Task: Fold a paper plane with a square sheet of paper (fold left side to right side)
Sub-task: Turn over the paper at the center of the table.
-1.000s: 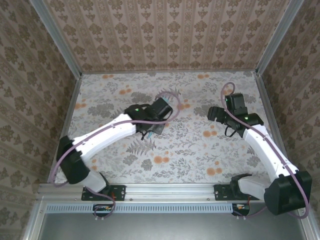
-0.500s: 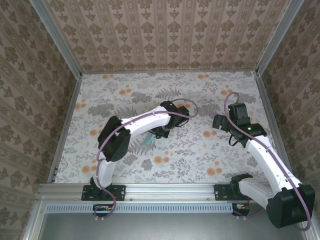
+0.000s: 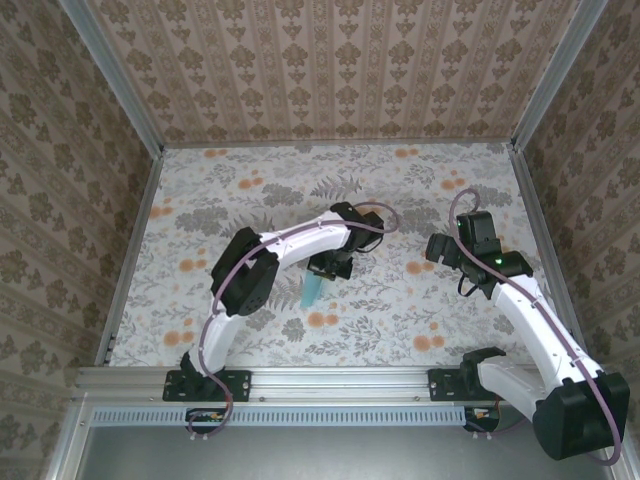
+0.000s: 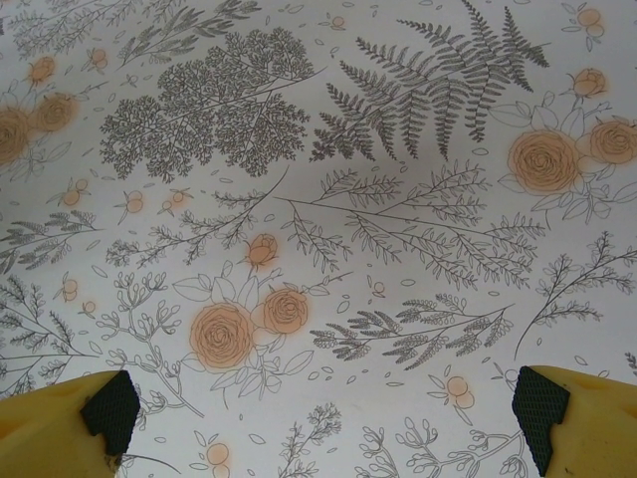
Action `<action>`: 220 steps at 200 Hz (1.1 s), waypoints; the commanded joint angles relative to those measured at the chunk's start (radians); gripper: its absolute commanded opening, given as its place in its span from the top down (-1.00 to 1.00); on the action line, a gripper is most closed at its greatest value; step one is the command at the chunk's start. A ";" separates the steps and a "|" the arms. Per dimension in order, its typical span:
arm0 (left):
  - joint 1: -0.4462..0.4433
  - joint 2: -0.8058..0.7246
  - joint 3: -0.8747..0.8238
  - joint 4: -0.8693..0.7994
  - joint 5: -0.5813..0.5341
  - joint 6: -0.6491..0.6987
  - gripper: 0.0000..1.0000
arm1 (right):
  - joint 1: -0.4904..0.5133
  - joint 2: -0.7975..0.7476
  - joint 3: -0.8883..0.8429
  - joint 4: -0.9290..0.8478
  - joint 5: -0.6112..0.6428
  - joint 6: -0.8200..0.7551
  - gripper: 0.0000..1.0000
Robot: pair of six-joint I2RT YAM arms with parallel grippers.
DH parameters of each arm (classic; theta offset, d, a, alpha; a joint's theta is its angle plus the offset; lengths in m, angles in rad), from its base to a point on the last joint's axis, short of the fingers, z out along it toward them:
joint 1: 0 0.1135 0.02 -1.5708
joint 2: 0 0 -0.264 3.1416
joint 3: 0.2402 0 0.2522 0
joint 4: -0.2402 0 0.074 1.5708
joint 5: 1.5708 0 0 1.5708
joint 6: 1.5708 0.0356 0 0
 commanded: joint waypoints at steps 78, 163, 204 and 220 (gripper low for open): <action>0.079 -0.035 -0.090 0.282 0.361 0.027 0.47 | -0.006 0.020 -0.017 0.013 -0.126 0.027 -0.99; 0.195 -0.339 -0.315 0.598 0.582 0.091 -0.26 | -0.005 0.156 0.014 0.121 -0.439 0.059 -0.90; 0.306 -0.443 -0.474 0.677 0.641 0.110 -0.23 | 0.050 0.280 0.041 0.241 -0.569 0.137 -0.46; 0.343 -0.461 -0.536 0.709 0.669 0.108 -0.21 | 0.098 0.340 0.066 0.281 -0.575 0.165 -0.33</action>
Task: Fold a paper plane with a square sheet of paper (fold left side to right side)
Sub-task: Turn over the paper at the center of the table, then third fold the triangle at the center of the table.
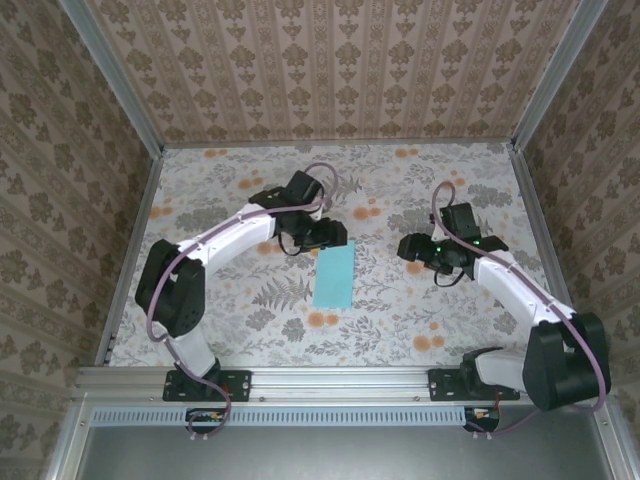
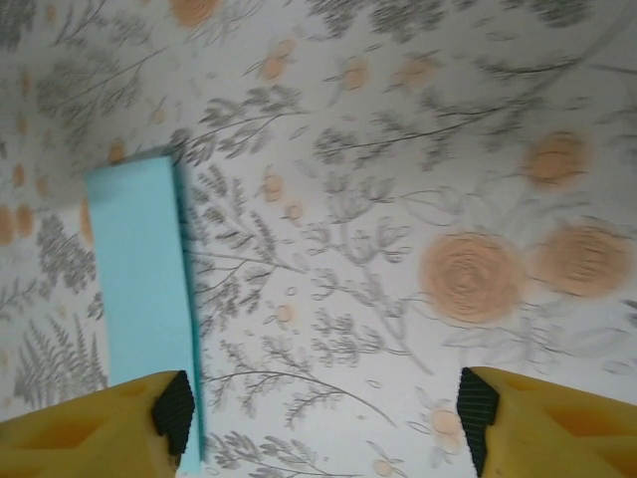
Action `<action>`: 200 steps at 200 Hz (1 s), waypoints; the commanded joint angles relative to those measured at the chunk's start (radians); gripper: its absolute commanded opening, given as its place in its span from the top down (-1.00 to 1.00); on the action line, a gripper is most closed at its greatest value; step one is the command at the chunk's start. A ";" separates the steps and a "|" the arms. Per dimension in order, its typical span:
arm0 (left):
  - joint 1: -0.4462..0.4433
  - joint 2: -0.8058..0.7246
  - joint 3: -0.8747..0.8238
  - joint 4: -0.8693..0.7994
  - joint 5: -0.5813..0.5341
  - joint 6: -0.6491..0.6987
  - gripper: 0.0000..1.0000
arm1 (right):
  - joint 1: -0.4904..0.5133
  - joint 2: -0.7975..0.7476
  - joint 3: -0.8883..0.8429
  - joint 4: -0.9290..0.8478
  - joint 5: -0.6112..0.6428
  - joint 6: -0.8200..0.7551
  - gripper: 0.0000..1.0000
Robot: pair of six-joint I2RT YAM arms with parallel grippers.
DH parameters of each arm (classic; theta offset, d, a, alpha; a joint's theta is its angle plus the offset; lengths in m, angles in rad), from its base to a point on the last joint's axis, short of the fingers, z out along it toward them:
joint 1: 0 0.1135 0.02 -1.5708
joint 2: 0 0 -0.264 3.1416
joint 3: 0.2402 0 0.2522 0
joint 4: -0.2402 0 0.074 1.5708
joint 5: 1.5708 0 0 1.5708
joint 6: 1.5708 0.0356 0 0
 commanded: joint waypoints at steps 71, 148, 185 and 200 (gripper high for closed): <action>0.090 0.017 -0.218 0.102 0.109 0.028 -0.21 | 0.254 0.415 0.286 0.179 -0.034 0.099 0.15; 0.090 0.085 -0.241 0.124 0.134 0.014 -0.20 | 0.285 0.675 0.463 0.129 -0.011 0.075 0.39; 0.086 0.106 -0.242 0.121 0.145 0.010 -0.21 | 0.284 0.712 0.458 0.104 0.006 0.054 0.43; 0.081 0.111 -0.239 0.120 0.150 0.009 -0.20 | 0.285 0.719 0.452 0.101 0.010 0.045 0.44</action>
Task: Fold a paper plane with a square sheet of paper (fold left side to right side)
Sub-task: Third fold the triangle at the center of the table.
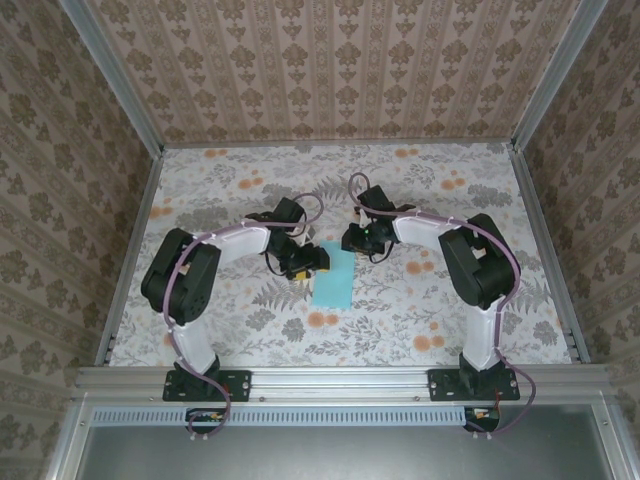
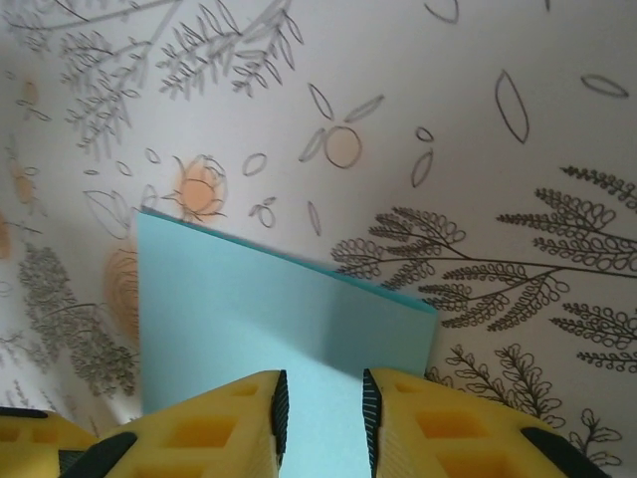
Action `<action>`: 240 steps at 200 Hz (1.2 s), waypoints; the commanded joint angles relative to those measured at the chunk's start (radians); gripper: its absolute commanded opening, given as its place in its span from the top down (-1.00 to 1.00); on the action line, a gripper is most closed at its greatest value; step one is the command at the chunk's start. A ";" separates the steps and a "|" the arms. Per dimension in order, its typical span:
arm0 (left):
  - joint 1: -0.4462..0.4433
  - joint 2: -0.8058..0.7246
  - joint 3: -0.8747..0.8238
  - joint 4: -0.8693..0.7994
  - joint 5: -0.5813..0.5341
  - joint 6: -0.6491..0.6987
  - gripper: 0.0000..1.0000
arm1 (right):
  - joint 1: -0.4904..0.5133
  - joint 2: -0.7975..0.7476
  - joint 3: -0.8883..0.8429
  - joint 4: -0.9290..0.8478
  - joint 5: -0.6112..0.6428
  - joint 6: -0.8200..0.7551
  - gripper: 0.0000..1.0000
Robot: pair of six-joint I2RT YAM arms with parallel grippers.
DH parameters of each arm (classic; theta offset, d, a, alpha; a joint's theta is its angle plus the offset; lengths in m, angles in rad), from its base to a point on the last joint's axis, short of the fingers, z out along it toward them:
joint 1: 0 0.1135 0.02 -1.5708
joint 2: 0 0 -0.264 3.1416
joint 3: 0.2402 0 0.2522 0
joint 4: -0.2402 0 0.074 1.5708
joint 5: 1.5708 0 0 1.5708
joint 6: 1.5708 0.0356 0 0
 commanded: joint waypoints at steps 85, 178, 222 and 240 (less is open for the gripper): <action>-0.033 0.039 0.003 -0.007 0.046 -0.014 -0.14 | 0.004 0.050 0.010 -0.046 0.034 -0.065 0.45; -0.048 0.017 -0.029 -0.006 0.042 -0.026 -0.08 | -0.001 0.057 0.011 -0.031 0.025 -0.073 0.46; -0.049 -0.017 -0.039 -0.007 0.032 -0.041 0.01 | -0.002 0.058 0.008 -0.027 0.024 -0.079 0.46; -0.047 -0.035 -0.042 -0.006 0.035 -0.048 0.06 | -0.002 0.057 0.008 -0.027 0.023 -0.079 0.46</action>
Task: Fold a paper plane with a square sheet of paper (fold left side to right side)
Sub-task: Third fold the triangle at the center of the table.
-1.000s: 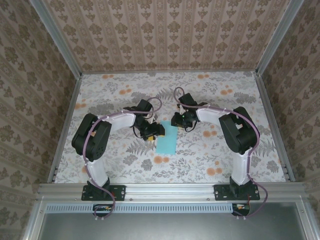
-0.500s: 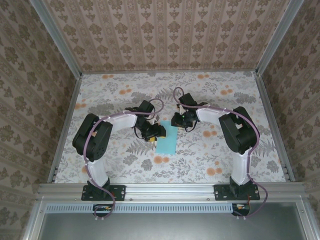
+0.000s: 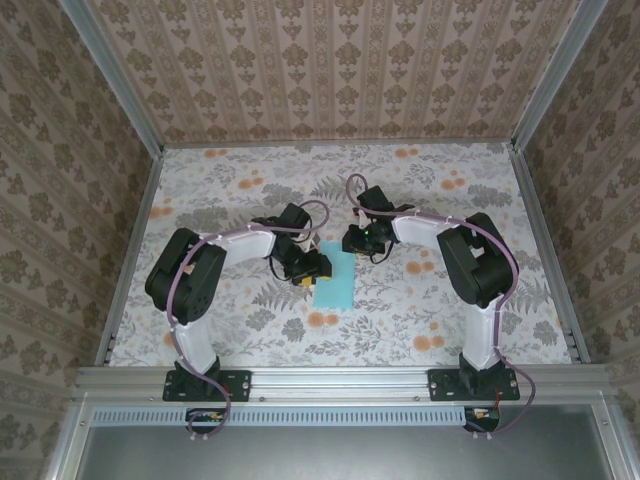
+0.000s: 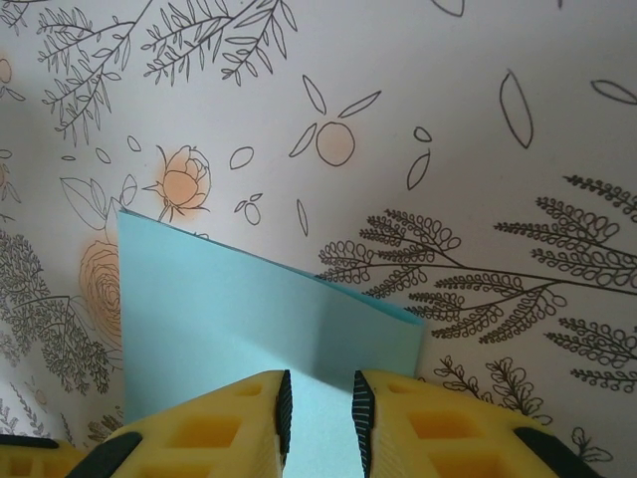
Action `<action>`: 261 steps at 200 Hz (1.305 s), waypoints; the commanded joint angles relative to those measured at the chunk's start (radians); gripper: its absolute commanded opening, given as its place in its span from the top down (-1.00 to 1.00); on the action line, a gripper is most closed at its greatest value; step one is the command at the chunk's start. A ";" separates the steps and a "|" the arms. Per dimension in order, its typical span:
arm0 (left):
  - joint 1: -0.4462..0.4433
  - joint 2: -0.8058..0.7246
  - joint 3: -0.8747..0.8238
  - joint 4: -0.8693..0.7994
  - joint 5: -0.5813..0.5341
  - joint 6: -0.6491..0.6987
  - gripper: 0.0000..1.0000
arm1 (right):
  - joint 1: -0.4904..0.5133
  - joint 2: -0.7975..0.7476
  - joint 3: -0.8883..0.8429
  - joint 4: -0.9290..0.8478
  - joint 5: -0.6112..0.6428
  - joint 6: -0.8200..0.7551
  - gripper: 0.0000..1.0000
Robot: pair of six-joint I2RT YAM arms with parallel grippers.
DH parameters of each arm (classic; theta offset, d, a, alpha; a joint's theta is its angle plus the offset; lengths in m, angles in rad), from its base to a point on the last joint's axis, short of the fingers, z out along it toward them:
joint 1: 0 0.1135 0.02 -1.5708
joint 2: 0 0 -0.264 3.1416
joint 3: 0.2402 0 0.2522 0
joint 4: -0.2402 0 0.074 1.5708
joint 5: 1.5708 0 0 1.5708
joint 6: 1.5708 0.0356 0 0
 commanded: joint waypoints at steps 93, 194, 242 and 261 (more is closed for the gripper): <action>-0.006 -0.078 -0.027 -0.018 0.021 -0.050 0.52 | -0.002 0.043 -0.001 -0.006 0.011 -0.025 0.44; -0.007 -0.107 -0.065 0.046 0.049 -0.204 1.00 | -0.002 -0.213 -0.126 0.142 0.079 -0.113 -0.08; -0.008 -0.115 -0.088 0.100 0.082 -0.280 1.00 | 0.088 -0.516 -0.386 0.192 0.138 -0.197 -0.35; -0.009 -0.115 -0.092 0.112 0.083 -0.297 1.00 | 0.178 -0.646 -0.484 0.201 0.196 -0.215 -0.46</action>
